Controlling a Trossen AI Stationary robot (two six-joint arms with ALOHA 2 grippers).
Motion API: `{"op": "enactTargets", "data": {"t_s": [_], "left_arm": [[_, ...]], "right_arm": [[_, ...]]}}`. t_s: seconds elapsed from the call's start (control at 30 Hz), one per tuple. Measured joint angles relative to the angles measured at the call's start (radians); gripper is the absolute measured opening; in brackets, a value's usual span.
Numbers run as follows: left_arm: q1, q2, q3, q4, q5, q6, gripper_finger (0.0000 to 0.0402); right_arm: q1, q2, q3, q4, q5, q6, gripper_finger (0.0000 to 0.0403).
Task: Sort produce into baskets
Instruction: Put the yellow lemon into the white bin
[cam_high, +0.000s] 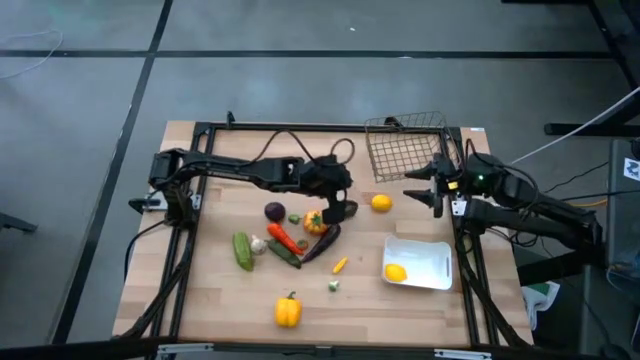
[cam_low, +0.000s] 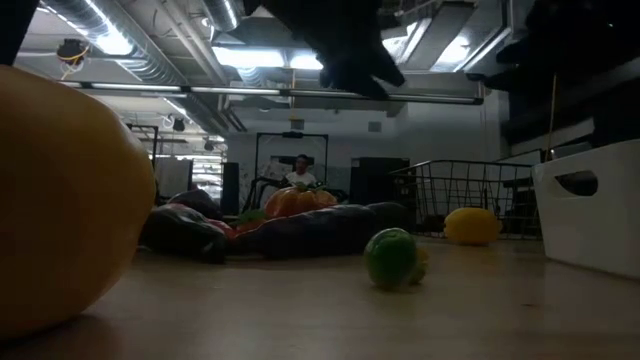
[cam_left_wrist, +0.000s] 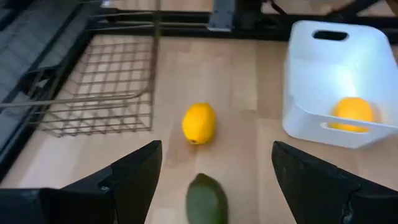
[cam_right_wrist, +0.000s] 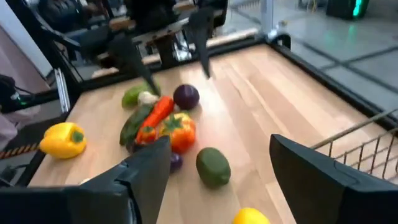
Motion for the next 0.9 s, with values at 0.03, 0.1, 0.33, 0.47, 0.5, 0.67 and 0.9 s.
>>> {"op": "enactTargets", "data": {"t_s": [0.03,0.1,0.33,0.47,0.5,0.67,0.9], "left_arm": [[0.008,-0.013,-0.033,0.034,0.0,-0.011,0.0301],[0.023,-0.04,-0.105,0.09,0.0,-0.026,0.0301],[0.058,-0.157,-0.339,0.277,0.0,-0.065,0.0301],[0.063,-0.188,-0.407,0.32,0.0,-0.07,0.0301],[0.062,-0.194,-0.412,0.328,0.0,-0.07,0.0301],[0.061,-0.196,-0.415,0.323,0.0,-0.065,0.0301],[0.061,-0.196,-0.415,0.327,0.001,-0.065,0.0301]], "right_arm": [[0.0,0.018,0.019,-0.016,0.0,0.0,0.0267],[0.0,0.054,0.046,-0.06,0.0,0.0,0.0264],[0.0,0.18,0.081,-0.115,-0.015,0.001,0.0261],[0.0,0.261,0.081,-0.116,-0.046,0.002,0.0261],[0.0,0.282,0.081,-0.115,-0.055,0.002,0.0261],[0.0,0.381,0.081,-0.117,-0.061,0.002,0.0261],[0.0,0.497,0.081,-0.129,-0.041,0.002,0.0261]]}}
